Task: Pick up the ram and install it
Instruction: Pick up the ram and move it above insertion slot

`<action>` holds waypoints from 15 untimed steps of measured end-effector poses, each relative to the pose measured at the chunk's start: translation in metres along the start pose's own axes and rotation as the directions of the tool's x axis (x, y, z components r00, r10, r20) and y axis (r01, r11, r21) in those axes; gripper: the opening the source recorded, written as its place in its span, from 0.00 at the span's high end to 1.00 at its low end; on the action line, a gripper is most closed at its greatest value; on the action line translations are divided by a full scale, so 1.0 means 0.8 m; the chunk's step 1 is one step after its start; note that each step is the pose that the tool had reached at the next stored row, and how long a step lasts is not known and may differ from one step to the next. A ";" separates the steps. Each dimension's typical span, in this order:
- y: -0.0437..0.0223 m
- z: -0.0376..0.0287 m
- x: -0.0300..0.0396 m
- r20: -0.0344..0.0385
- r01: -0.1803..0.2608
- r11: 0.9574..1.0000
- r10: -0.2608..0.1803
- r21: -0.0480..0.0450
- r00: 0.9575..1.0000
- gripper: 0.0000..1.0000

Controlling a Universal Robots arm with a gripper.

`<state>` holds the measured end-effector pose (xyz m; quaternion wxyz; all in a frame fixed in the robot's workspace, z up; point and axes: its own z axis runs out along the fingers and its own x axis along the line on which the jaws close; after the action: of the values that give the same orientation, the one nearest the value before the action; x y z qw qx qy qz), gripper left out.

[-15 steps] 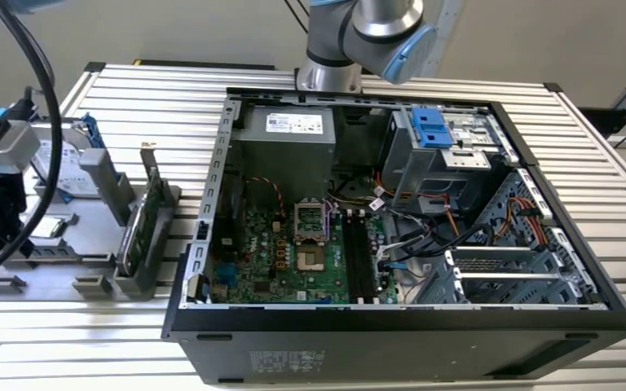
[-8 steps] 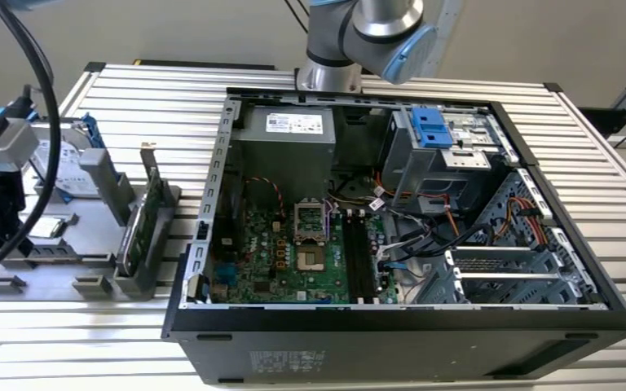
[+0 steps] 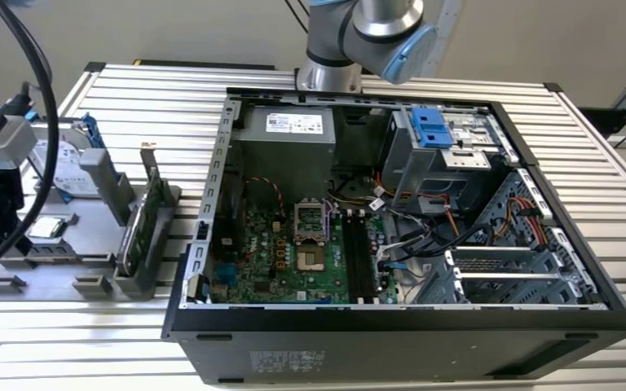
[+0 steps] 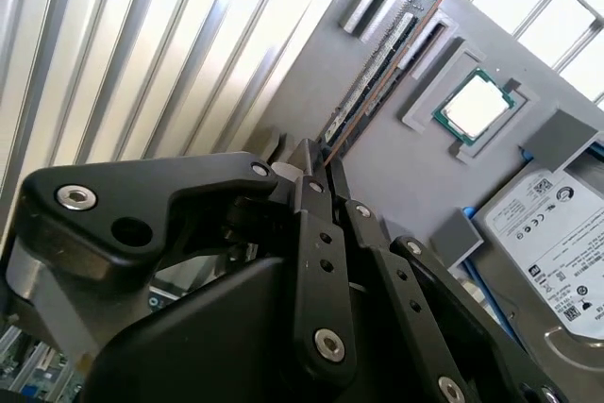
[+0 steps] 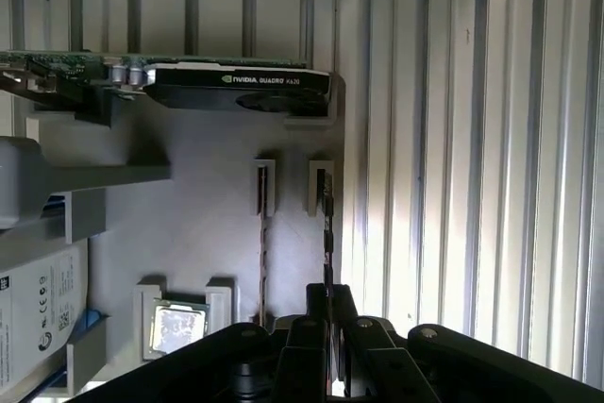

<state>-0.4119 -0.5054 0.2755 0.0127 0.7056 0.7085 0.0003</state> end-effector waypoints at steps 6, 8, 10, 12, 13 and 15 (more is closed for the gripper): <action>0.0001 -0.0033 0.0000 0.000 0.000 1.000 0.000 0.000 1.000 1.00; 0.0001 -0.0043 -0.0001 0.000 0.000 1.000 0.000 0.000 1.000 1.00; 0.0001 -0.0052 -0.0001 0.000 0.000 1.000 0.000 0.000 1.000 1.00; 0.0001 -0.0060 -0.0001 0.000 0.000 1.000 0.000 0.000 1.000 1.00; 0.0001 -0.0063 -0.0001 0.000 0.000 1.000 0.000 0.000 1.000 1.00; 0.0001 -0.0071 -0.0001 0.000 0.000 1.000 0.000 0.000 1.000 1.00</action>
<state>-0.4119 -0.5054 0.2812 0.0127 0.7056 0.7085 0.0003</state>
